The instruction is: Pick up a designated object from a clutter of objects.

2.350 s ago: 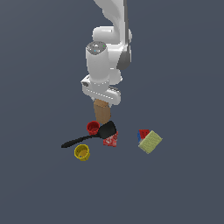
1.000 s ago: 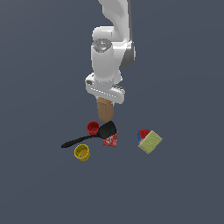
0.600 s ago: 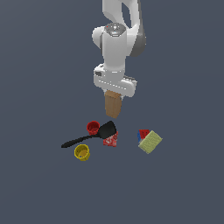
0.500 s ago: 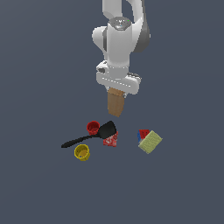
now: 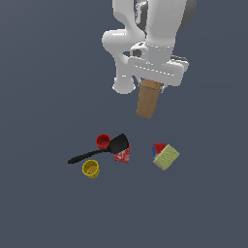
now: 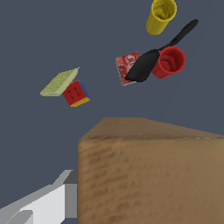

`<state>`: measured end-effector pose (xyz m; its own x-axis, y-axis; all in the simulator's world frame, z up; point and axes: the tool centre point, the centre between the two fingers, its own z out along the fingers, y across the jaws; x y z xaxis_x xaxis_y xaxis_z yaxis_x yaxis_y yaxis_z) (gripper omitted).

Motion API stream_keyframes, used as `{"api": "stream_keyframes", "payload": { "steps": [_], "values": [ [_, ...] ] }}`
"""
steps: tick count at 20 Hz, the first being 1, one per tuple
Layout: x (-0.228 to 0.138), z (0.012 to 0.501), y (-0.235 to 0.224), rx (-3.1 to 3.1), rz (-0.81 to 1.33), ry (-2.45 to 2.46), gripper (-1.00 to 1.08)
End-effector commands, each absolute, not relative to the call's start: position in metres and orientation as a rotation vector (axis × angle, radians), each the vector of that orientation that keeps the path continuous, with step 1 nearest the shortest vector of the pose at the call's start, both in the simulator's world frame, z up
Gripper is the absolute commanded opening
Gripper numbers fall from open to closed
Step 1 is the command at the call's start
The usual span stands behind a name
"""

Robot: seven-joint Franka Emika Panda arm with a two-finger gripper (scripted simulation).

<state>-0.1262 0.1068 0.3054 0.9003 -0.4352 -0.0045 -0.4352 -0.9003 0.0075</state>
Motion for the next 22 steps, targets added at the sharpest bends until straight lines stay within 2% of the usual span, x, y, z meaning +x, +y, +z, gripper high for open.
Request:
{"api": "stream_keyframes", "payload": {
  "steps": [1, 11, 22],
  "values": [
    [-0.125, 0.331, 0.129, 3.059, 0.001, -0.701, -1.0],
    [-0.122, 0.402, 0.199, 3.062, 0.0, -0.702, -1.0],
    [-0.118, 0.433, 0.228, 3.062, 0.0, -0.704, -1.0]
  ]
}}
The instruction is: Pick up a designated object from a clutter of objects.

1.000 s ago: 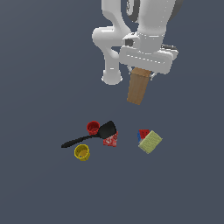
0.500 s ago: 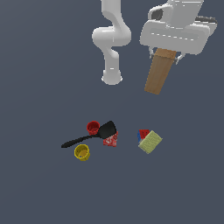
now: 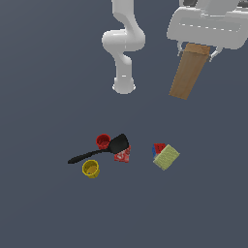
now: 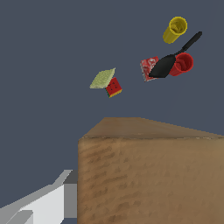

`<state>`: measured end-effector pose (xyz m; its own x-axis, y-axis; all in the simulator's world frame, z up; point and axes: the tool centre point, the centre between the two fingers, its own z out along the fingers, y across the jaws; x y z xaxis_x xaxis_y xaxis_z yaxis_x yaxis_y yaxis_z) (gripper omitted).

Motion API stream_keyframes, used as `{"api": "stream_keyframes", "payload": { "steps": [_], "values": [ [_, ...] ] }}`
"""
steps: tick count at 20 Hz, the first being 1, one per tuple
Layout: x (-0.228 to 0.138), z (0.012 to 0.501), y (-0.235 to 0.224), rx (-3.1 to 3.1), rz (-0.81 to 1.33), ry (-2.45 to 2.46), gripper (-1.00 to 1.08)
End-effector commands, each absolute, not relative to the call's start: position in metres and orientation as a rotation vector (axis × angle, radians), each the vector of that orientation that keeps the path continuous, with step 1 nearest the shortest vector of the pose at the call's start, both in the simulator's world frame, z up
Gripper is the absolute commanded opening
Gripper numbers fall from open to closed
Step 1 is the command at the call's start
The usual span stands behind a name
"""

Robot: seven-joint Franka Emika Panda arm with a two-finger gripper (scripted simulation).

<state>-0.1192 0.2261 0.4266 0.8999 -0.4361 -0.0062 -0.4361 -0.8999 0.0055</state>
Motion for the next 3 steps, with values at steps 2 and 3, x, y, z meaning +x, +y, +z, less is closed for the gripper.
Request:
{"api": "stream_keyframes", "payload": {
  "steps": [2, 3],
  "values": [
    [-0.1176, 0.4336, 0.2294, 3.062, 0.0, -0.704, -1.0],
    [-0.1176, 0.4337, 0.2295, 3.062, 0.0, -0.704, -1.0]
  ]
}}
